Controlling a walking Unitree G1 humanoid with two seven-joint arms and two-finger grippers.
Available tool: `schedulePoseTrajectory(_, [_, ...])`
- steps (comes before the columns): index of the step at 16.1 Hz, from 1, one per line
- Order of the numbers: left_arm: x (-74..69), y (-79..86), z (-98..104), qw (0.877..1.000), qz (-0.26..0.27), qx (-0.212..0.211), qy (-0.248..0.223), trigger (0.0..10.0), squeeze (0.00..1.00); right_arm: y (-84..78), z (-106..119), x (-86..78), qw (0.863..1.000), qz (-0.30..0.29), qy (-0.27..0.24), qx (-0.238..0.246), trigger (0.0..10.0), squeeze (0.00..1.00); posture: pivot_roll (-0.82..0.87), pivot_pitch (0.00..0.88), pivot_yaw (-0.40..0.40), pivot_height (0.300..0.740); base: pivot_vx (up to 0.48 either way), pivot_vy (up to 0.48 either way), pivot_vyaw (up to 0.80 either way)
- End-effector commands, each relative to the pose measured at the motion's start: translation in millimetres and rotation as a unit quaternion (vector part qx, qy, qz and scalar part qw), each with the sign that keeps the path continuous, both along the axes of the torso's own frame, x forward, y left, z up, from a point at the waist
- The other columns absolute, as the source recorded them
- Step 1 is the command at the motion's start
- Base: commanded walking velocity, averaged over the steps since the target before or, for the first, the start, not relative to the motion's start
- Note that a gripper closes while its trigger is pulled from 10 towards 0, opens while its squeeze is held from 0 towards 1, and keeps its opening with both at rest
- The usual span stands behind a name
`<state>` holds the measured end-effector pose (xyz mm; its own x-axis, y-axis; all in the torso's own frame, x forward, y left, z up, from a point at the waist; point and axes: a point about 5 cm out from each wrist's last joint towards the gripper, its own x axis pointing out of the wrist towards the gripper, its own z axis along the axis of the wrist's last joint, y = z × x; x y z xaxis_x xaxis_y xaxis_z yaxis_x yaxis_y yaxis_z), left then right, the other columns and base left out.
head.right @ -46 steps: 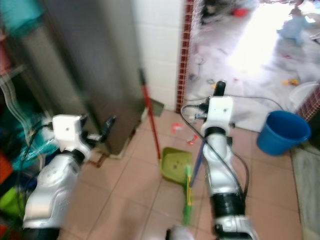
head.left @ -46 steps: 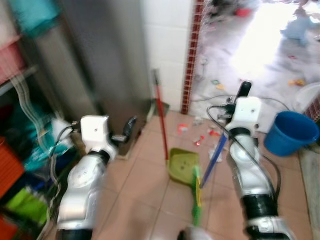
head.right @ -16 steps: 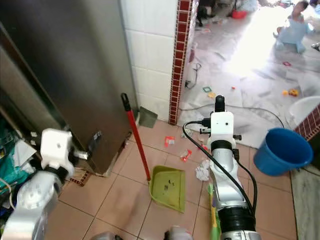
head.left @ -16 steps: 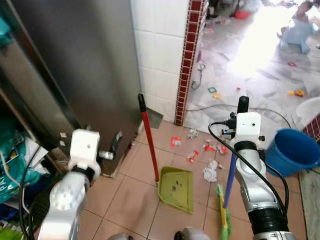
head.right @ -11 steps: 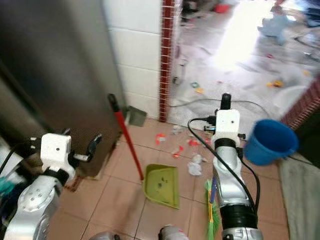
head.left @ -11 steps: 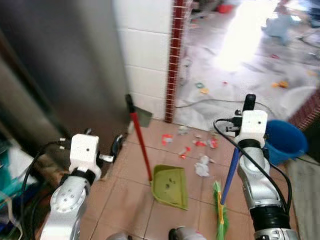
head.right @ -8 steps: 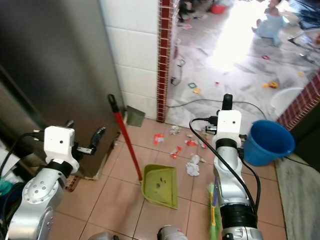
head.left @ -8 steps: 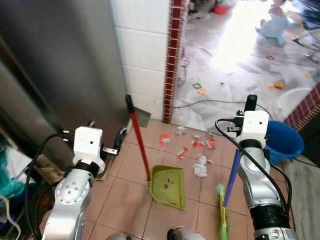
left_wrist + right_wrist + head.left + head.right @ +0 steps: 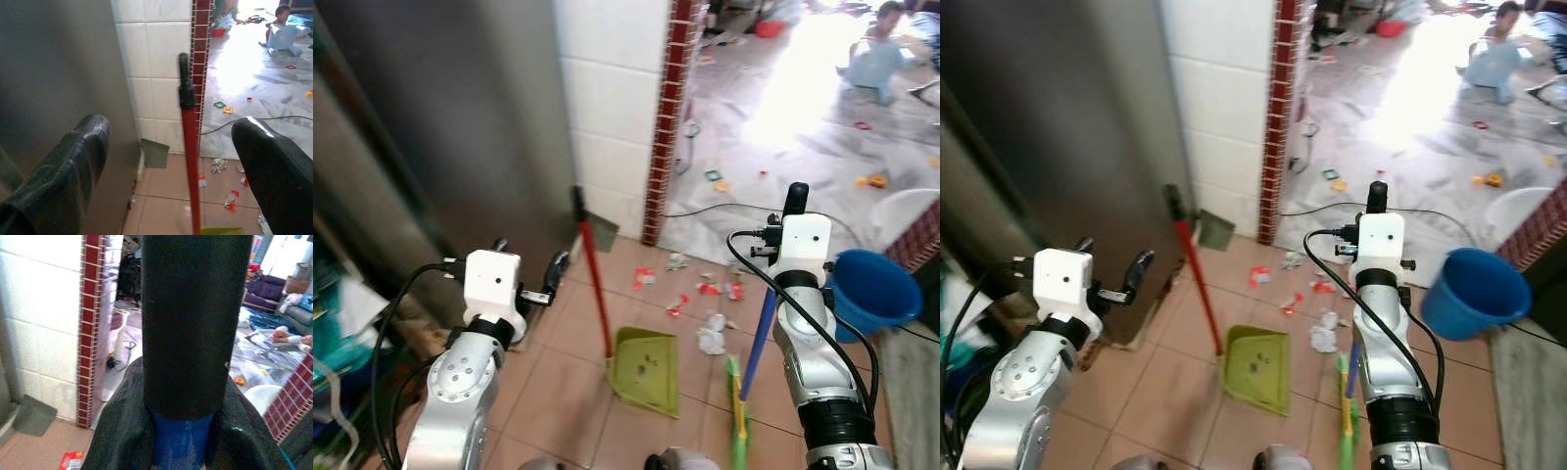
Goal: Sweep floor
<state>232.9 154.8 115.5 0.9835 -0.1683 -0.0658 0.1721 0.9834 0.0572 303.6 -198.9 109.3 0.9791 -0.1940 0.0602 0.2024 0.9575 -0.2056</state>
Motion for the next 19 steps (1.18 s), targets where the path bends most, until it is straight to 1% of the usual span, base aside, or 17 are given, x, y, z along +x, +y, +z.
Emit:
schedulePoseTrajectory(1, [1.2, -1.4, -2.5, 1.000, -0.003, -0.001, 0.009, 10.0, 0.00, -1.8, 11.2, 4.2, 1.000, 0.002, -0.019, -0.011, 10.0, 0.00, -0.08, 0.000, 0.004, 0.740, 0.000, -0.274, 0.00])
schedulePoseTrajectory(2, [1.1, -1.6, -2.5, 1.000, -0.003, -0.001, 0.009, 10.0, 0.00, -1.8, 11.2, 4.1, 1.000, 0.002, -0.019, -0.011, 10.0, 0.00, -0.08, 0.000, 0.003, 0.740, 0.000, -0.259, 0.00])
schedulePoseTrajectory(3, [0.9, -1.5, -2.3, 1.000, 0.005, -0.011, 0.007, 10.0, 0.00, -1.3, 11.3, 4.3, 1.000, 0.004, -0.019, -0.011, 10.0, 0.00, -0.08, 0.000, 0.003, 0.740, 0.000, 0.000, 0.00])
schedulePoseTrajectory(5, [1.4, -2.3, -1.4, 1.000, 0.008, -0.017, 0.006, 10.0, 0.00, -0.3, 11.1, 5.0, 1.000, 0.006, -0.017, -0.010, 10.0, 0.00, -0.08, 0.000, 0.001, 0.740, 0.000, 0.000, 0.00])
schedulePoseTrajectory(11, [1.7, 1.7, -1.0, 1.000, 0.014, -0.020, 0.008, 10.0, 0.00, 1.0, 10.3, 5.9, 1.000, 0.009, -0.015, -0.006, 10.0, 0.00, -0.08, 0.000, 0.002, 0.740, 0.000, 0.000, 0.00])
schedulePoseTrajectory(12, [1.2, 1.4, -0.6, 0.999, 0.010, -0.029, 0.008, 10.0, 0.00, 0.9, 9.7, 5.7, 1.000, 0.009, -0.014, -0.006, 10.0, 0.00, -0.08, 0.000, 0.002, 0.740, 0.000, 0.000, 0.00])
schedulePoseTrajectory(15, [0.1, 1.2, -0.7, 0.999, 0.008, -0.036, 0.009, 10.0, 0.00, 1.3, 9.5, 5.3, 1.000, 0.011, -0.012, -0.006, 10.0, 0.00, -0.08, 0.000, 0.000, 0.740, 0.000, 0.000, 0.00])
schedulePoseTrajectory(16, [-0.5, 0.9, -1.0, 0.999, 0.008, -0.036, 0.010, 10.0, 0.00, 1.4, 9.3, 5.5, 1.000, 0.012, -0.011, -0.005, 10.0, 0.00, -0.08, 0.000, 0.000, 0.740, 0.000, 0.000, -0.43])
schedulePoseTrajectory(19, [-1.8, 0.0, -1.9, 0.999, 0.005, -0.038, 0.012, 10.0, 0.00, 1.2, 10.5, 6.2, 1.000, 0.013, -0.014, -0.006, 10.0, 0.00, -0.08, 0.000, -0.001, 0.740, 0.316, 0.000, -0.61])
